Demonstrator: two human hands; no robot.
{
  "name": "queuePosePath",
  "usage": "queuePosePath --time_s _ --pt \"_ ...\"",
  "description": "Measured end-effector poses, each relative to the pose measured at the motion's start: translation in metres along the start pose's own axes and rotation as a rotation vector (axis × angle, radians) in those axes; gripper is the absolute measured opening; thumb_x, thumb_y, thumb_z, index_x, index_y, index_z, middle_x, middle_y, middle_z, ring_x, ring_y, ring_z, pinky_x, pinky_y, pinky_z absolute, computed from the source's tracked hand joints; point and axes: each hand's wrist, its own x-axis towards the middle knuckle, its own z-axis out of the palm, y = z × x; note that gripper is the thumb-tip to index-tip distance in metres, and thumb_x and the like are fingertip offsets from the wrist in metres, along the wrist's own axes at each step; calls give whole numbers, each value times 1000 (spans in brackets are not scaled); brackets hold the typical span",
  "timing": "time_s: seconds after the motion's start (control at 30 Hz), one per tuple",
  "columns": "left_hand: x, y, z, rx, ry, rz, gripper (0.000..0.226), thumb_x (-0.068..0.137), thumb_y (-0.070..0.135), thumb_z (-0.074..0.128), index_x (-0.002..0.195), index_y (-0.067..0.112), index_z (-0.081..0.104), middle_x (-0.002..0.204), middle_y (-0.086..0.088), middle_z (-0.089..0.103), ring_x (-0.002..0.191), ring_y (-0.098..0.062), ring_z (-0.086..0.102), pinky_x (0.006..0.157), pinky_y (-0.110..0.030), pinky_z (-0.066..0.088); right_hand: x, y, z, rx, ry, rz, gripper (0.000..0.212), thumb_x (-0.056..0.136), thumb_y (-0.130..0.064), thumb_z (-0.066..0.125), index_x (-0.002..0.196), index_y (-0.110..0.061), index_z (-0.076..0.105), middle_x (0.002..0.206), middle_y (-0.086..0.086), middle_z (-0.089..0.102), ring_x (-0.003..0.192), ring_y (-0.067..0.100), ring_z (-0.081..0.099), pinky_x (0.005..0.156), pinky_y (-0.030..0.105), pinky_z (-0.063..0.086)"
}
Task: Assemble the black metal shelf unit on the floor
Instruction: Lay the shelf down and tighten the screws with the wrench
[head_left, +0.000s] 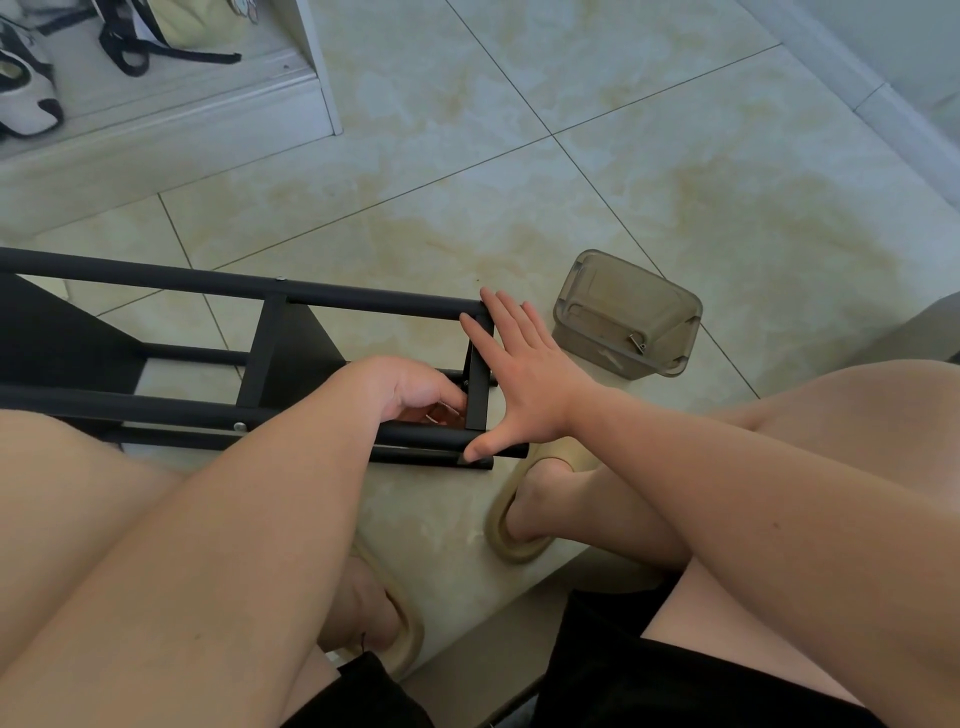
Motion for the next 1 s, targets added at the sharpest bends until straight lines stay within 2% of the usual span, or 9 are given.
queuePosePath --time_s 0.07,0.13,0.27,0.33,0.4,0.67,0.8,0.9,1.0 --pt "0 0 1 44 23 27 12 91 10 60 80 11 66 65 -2 59 57 -14 52 60 -24 45 0 0 0 1 0 0 152 55 -95 62 162 -12 -6 164 20 -24 152 32 -25 119 40 -24" --pt "1 0 2 49 38 66 18 91 3 57 82 11 69 63 -1 58 57 -12 50 58 -22 44 0 0 0 2 -1 -1 152 55 -95 62 162 -12 -6 165 20 -24 152 32 -24 120 41 -23" --pt "4 -2 0 -47 27 91 24 89 -7 52 90 7 71 78 -7 66 69 -16 57 68 -24 49 0 0 0 6 -5 -1 152 55 -95 63 162 -12 -6 164 19 -25 152 32 -25 121 42 -21" --pt "4 -3 0 -91 6 68 22 89 -4 53 93 6 72 86 -10 68 77 -21 60 75 -28 51 0 0 1 3 -3 2 152 55 -95 62 162 -12 -7 164 19 -26 152 31 -26 121 43 -21" --pt "2 -3 0 -75 -21 31 16 89 6 58 93 8 73 85 -8 70 78 -22 63 77 -31 52 0 -1 1 3 0 3 152 54 -96 61 162 -12 -7 164 19 -26 152 31 -26 122 44 -20" --pt "1 -1 1 89 -13 44 17 92 7 59 79 13 68 60 2 63 50 -9 59 51 -17 46 0 0 2 6 6 -2 152 54 -96 61 162 -12 -7 164 19 -26 152 31 -26 122 43 -20" --pt "-1 0 1 47 -40 32 10 90 5 59 92 8 69 73 -6 61 65 -19 57 66 -27 48 0 1 2 10 4 -2 152 54 -95 62 162 -12 -6 164 20 -24 152 32 -25 122 44 -18" --pt "0 -1 -1 -38 -71 41 24 90 -3 52 105 5 68 91 -12 64 84 -24 59 79 -32 50 0 1 1 9 2 -2 152 55 -95 62 162 -12 -6 164 20 -24 152 32 -25 122 44 -19" --pt "0 -1 -1 -56 -55 23 32 91 2 54 121 -2 66 106 -15 65 97 -27 60 97 -39 49 0 1 1 11 1 -2 152 54 -95 62 162 -12 -6 164 20 -25 152 32 -25 122 43 -20"
